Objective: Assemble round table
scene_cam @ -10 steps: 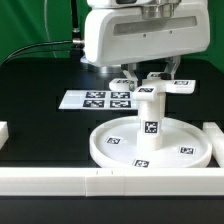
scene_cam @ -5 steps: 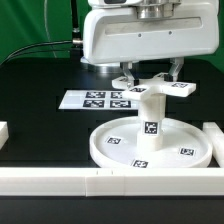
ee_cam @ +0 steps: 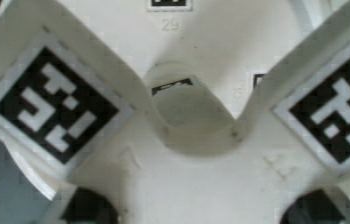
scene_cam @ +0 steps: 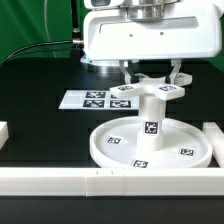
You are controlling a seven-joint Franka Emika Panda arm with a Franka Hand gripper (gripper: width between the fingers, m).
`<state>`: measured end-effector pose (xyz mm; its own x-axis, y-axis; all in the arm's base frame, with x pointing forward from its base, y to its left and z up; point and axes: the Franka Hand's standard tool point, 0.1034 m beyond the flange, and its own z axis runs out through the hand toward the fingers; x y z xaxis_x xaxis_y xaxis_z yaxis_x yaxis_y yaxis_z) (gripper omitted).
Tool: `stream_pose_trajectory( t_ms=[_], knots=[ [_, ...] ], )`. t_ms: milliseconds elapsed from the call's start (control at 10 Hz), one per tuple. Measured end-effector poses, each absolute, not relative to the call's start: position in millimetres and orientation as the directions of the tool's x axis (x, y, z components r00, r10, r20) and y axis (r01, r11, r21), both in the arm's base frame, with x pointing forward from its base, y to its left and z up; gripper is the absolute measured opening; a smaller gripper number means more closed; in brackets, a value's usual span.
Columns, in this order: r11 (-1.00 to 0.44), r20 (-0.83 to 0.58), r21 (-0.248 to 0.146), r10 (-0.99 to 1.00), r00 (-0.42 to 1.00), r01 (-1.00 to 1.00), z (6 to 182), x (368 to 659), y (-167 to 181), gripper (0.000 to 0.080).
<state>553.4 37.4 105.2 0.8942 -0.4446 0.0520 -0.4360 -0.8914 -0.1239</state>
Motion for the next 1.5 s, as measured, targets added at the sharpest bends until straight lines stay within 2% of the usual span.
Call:
stream_pose_trajectory(
  t_ms=[300, 700, 1000, 1200, 1400, 1500],
  knots=[
    [-0.730, 0.009, -0.157, -0.674, 0.738, -0.665, 105.3, 554.2, 35.5, 0.0442],
    [-0.592, -0.025, -0.161, -0.798, 0.603, -0.790, 105.5, 554.6, 35.7, 0.0442],
    [-0.263, -0.123, -0.161, -0.951, 0.284, -0.951, 104.8, 551.9, 35.7, 0.0442],
    [-0.058, -0.168, -0.135, -0.983, 0.080, -0.989, 103.6, 551.5, 37.0, 0.0442],
    [0.035, -0.179, -0.120, -0.984, -0.013, -0.992, 103.7, 552.0, 36.8, 0.0442],
    [0.051, -0.186, -0.118, -0.982, -0.028, -0.992, 103.2, 551.7, 37.9, 0.0551]
  ],
)
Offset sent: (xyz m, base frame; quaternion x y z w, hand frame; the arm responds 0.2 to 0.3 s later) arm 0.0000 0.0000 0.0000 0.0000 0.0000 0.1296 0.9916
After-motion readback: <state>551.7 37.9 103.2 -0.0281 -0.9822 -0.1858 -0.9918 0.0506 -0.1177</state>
